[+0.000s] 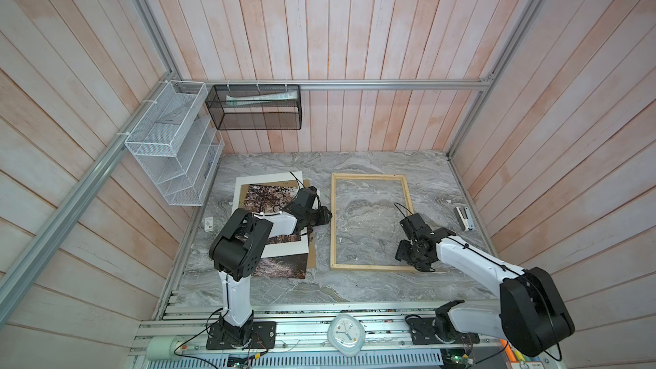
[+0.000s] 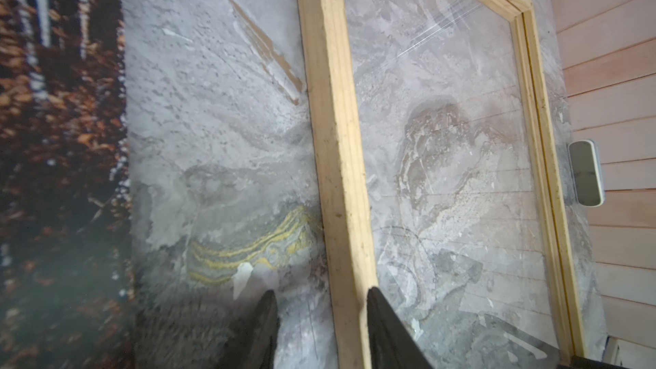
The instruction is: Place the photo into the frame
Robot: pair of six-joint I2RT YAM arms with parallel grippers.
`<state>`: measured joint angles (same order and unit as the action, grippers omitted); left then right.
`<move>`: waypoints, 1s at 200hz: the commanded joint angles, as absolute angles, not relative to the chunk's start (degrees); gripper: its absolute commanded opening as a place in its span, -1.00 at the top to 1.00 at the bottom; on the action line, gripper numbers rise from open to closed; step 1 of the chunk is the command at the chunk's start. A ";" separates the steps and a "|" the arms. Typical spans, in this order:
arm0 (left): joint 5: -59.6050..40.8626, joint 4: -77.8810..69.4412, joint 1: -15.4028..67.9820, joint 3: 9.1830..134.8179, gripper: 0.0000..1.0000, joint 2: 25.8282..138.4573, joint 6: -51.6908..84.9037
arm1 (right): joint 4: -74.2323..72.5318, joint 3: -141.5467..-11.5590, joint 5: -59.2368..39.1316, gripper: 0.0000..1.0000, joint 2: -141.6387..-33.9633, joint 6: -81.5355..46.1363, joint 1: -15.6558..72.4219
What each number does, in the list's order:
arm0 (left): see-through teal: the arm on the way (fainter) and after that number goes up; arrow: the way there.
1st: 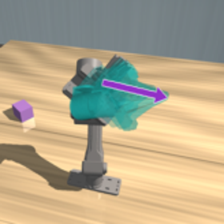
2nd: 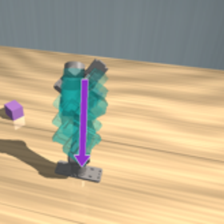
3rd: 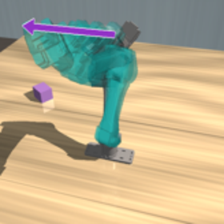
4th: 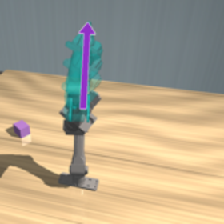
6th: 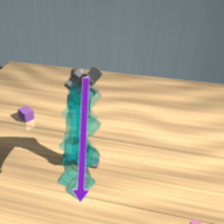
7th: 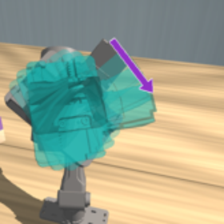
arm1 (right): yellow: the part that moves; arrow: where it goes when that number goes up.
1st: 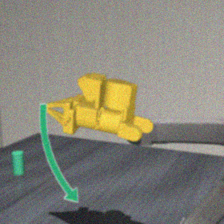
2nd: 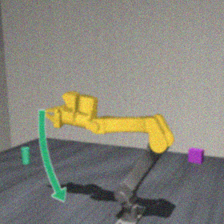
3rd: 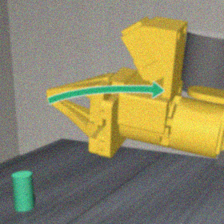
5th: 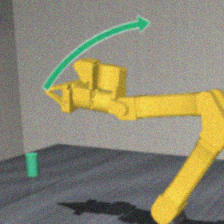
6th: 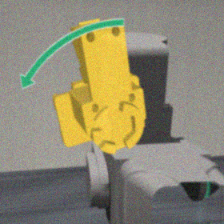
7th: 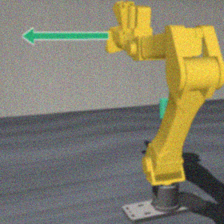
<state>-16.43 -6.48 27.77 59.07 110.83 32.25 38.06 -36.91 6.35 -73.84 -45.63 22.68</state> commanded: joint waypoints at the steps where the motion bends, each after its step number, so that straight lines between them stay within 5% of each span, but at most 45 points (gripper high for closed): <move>1: -16.64 -6.68 27.86 58.36 0.13 110.21 32.71 | 45.36 -36.29 8.47 -0.37 -74.76 -46.90 22.24; 107: -17.67 -5.59 29.42 59.15 0.13 109.51 30.56 | 36.41 -30.73 2.40 -0.38 -78.58 -47.23 22.06; 200: -15.85 -3.27 31.42 59.81 0.12 107.70 29.35 | 38.32 -40.91 5.83 -0.38 -79.45 -42.30 20.13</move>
<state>-16.73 -4.27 30.96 59.09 109.93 30.39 38.02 -39.11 7.25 -77.97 -44.71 21.71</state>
